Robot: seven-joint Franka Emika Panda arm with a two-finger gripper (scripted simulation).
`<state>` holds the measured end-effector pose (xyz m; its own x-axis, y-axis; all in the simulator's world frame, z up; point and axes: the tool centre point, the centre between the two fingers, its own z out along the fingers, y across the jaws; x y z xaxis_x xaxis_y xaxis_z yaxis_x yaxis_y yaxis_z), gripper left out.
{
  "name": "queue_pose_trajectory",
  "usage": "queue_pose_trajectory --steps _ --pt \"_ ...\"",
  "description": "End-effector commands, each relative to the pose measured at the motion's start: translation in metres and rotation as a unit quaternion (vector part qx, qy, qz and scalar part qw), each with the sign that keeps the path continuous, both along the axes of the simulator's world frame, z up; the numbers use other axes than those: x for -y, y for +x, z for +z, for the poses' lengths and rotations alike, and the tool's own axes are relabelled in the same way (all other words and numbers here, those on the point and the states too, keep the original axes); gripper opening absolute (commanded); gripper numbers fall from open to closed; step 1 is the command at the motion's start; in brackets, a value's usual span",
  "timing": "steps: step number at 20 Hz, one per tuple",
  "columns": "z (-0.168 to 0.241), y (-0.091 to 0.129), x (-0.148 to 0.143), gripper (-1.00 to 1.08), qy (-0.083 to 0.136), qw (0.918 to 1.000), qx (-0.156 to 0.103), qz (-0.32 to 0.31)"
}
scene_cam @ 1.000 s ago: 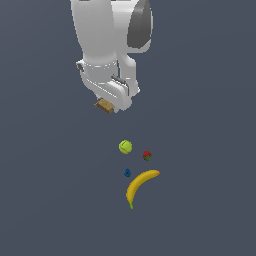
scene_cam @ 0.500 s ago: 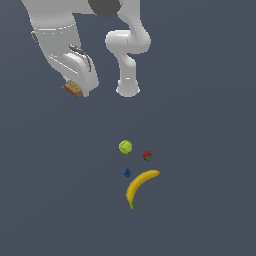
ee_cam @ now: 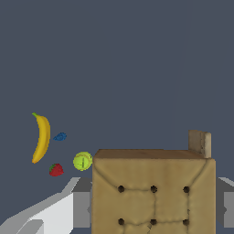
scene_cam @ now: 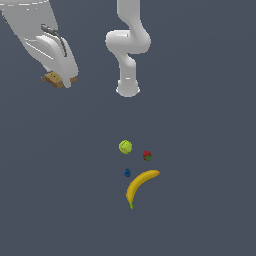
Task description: Pick up a designated object from a clutter of objects.
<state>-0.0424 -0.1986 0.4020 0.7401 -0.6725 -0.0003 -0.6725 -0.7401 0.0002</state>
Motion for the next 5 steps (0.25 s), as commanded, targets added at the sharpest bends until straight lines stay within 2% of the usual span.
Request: queue_pose_trajectory --steps 1,5 --pt "0.0043 0.0012 0.0044 -1.0 0.0 1.0 0.0 0.0" --pt "0.0062 0.0019 0.0066 -1.0 0.0 1.0 0.0 0.0"
